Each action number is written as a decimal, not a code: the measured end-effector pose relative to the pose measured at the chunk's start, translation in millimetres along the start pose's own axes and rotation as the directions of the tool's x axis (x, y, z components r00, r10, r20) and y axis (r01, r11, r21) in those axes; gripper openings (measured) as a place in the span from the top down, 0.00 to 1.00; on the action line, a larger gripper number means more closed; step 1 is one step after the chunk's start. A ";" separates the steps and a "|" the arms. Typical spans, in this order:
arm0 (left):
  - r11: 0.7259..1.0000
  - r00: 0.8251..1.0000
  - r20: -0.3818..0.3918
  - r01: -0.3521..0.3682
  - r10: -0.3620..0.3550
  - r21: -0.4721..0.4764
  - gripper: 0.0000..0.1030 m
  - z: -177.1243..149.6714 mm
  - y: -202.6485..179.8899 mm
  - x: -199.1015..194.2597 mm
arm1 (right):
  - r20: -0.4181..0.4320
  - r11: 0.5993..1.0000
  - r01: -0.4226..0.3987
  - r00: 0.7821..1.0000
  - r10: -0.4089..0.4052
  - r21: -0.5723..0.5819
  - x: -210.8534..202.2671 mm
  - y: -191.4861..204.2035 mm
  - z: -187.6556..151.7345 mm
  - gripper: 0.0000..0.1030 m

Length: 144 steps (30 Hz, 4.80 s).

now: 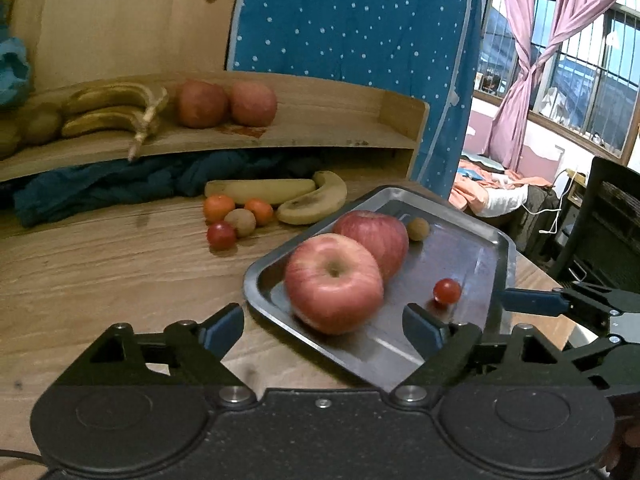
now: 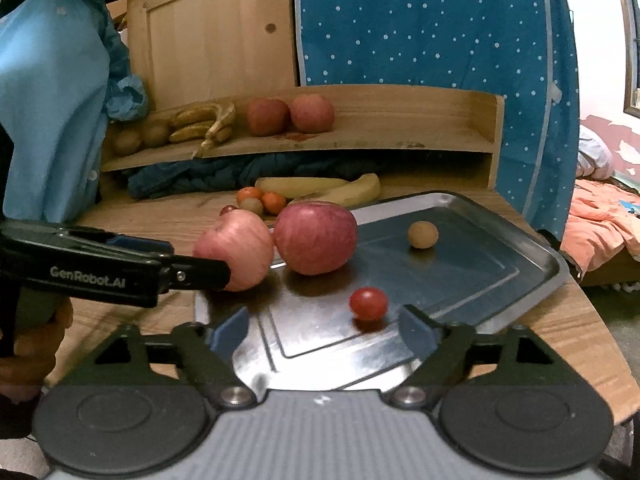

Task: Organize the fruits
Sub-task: 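Open left tool to set the apple down while right tool releases the tomato, then withdraw both open tools away from the tray, then move left tool toward a cherry tomato while right tool approaches the small orange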

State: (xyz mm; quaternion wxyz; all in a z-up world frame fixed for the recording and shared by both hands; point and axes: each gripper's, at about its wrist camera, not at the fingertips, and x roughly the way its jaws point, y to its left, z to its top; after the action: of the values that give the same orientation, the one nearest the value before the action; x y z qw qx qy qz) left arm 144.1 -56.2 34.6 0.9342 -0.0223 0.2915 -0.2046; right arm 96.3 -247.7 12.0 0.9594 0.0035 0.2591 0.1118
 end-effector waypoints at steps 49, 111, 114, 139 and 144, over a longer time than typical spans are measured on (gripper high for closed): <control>0.993 0.993 0.037 -0.115 0.116 -0.030 0.01 -78.7 39.3 -90.4 | -0.054 0.996 0.076 0.996 -0.075 0.034 -47.1 61.9 -52.3 0.00; 0.947 0.946 0.035 -0.322 0.322 -0.004 0.01 47.3 80.6 -8.8 | 0.064 1.000 0.007 0.998 -0.008 0.024 36.4 11.4 55.5 0.00; 0.943 0.942 0.029 -0.334 0.333 0.013 0.01 58.8 84.4 4.0 | 0.050 1.000 0.009 0.999 -0.009 0.001 52.8 8.9 64.6 0.00; 0.978 0.983 -0.125 -0.114 0.137 0.174 0.06 66.6 90.7 96.5 | -0.159 0.875 -0.323 0.946 0.283 -0.361 159.9 12.1 135.6 0.12; 0.976 0.985 -0.130 -0.090 0.117 0.198 0.15 70.2 90.2 104.3 | -0.196 0.834 -0.340 0.939 0.281 -0.434 167.9 18.3 140.1 0.15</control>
State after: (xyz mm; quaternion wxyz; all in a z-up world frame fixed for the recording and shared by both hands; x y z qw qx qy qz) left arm 294.1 -20.3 22.4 0.9185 0.0973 0.3364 -0.1839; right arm 303.3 -186.4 51.2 0.8833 -0.1894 0.2801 0.3247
